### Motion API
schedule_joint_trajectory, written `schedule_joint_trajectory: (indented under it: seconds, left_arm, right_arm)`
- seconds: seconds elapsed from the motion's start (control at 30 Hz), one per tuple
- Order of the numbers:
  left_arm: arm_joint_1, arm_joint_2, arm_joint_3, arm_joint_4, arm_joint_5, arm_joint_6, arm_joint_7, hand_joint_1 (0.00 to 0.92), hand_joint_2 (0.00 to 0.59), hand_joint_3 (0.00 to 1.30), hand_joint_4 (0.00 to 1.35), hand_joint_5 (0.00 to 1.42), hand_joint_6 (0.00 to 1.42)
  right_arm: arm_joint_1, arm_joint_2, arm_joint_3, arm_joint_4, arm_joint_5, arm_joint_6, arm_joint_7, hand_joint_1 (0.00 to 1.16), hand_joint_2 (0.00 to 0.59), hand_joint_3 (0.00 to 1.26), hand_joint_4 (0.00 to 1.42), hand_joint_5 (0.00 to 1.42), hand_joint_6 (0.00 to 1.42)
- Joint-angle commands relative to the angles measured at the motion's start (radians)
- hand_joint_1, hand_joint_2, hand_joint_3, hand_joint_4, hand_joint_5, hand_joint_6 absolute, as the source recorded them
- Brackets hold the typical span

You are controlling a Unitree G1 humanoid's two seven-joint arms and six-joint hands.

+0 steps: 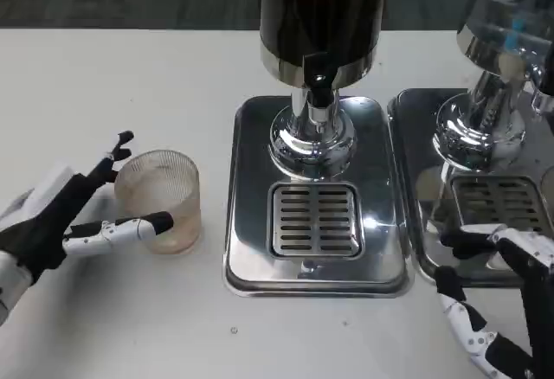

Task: Grasp the cup under the faucet to collect the drink, then remove the cup.

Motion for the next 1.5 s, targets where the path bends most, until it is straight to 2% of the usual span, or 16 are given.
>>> schedule_joint_trajectory:
  seconds: [0.03,0.7,1.0,1.2,1.5]
  left_arm:
    - [-0.024,0.0,-0.017,0.017,0.02,0.021,0.017,0.265,0.016,0.0,0.0,0.17,0.15]
    - [-0.042,-0.051,-0.061,0.04,0.047,0.02,0.077,0.303,0.036,0.0,0.05,0.23,0.2]
    - [-0.049,-0.081,-0.091,0.053,0.055,0.029,0.1,0.315,0.052,0.06,0.1,0.28,0.24]
    - [-0.058,-0.099,-0.107,0.06,0.057,0.037,0.113,0.316,0.07,0.11,0.16,0.33,0.28]
    - [-0.049,-0.116,-0.109,0.068,0.053,0.051,0.147,0.312,0.097,0.26,0.33,0.49,0.42]
  right_arm:
    - [0.004,0.003,0.008,-0.013,-0.003,0.003,-0.018,0.51,0.389,0.59,0.6,0.53,0.52]
    - [-0.005,-0.008,0.011,0.0,0.011,0.0,-0.012,0.5,0.391,0.59,0.61,0.53,0.53]
    - [-0.002,-0.007,0.01,-0.003,0.014,0.004,-0.013,0.5,0.387,0.59,0.61,0.54,0.53]
    - [0.009,-0.003,0.008,-0.01,0.012,0.006,-0.017,0.5,0.386,0.6,0.63,0.55,0.54]
    - [0.029,-0.001,0.004,-0.029,0.017,0.005,-0.014,0.5,0.386,0.6,0.63,0.55,0.54]
